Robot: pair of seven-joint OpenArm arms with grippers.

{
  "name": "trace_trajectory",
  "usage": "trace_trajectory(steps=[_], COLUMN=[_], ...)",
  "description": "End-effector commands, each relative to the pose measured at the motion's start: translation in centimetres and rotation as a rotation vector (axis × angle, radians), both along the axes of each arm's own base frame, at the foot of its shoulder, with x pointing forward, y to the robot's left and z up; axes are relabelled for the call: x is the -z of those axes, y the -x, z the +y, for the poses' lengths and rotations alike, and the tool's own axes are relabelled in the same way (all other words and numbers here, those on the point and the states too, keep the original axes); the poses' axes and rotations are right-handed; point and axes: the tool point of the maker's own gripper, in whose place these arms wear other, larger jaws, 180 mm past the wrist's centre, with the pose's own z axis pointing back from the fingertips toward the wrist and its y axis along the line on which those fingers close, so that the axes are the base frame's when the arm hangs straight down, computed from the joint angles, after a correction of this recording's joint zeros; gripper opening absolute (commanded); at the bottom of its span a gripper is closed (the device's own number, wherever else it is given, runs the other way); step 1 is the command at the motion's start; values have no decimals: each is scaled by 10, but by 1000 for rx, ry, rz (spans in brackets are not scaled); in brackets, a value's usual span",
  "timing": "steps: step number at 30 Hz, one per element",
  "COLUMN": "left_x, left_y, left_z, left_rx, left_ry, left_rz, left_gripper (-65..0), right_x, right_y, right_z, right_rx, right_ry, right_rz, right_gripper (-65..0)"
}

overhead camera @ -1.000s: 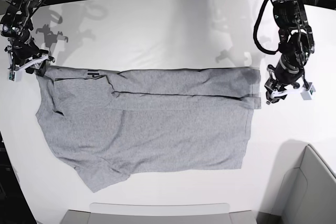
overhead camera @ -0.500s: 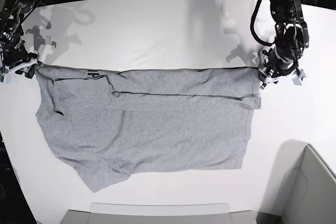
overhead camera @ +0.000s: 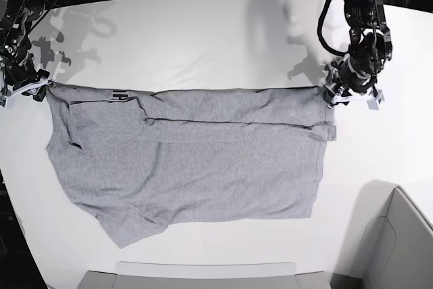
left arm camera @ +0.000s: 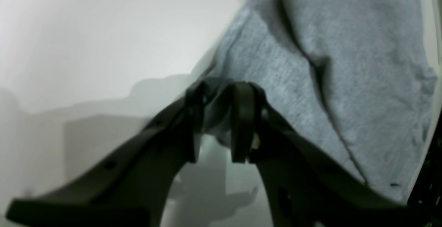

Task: Fold the T-shirt properly
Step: 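Lower the folded edge onto the shirt and open both grippers, then grasp the folded edge again and drag the shirt away from the hem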

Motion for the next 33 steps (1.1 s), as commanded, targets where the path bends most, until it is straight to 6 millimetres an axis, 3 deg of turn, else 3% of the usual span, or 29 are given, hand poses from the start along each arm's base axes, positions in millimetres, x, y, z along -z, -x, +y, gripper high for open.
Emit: trace_trajectory(steps=[1,5,9,13,15,16,20,24,28,33], left_x=[-2,2,1,19,32,37,34,21,18,26], left_y=[-2,-1,-3,7,15,18,18,25,34,56], left_z=[-1,-10,-8,1,4,5,6,29,44,49], left_rx=[11,36,26,-9,-21,-24,-23,-84,-125,-138], left_ry=[-3,-1,-12,-10,-1,1,0,-14,-21,1], left_rz=[5,15,3,58,97,112,103,75,73,125], left_gripper=[-492,-492,-500,-638,-650,-650,-650,-650,-650,-650], right_x=[-17,-15,-8,4,7,10,20,26,21,14], right_y=[-10,-13,-19,-20,-19,-17,-5,11,27,37], right_z=[-10,-11,1,18,16,14,4,-1,-22,-8], right_rx=[-2,3,-48,-138,-127,-122,-107,-109,-65,-124], right_ry=[28,22,25,47,38,35,38,52,72,108], right_rz=[-46,-45,-17,46,52,62,104,142,152,154], right_gripper=[-398,-398,-407,-549,-637,-650,-650,-650,-650,-650])
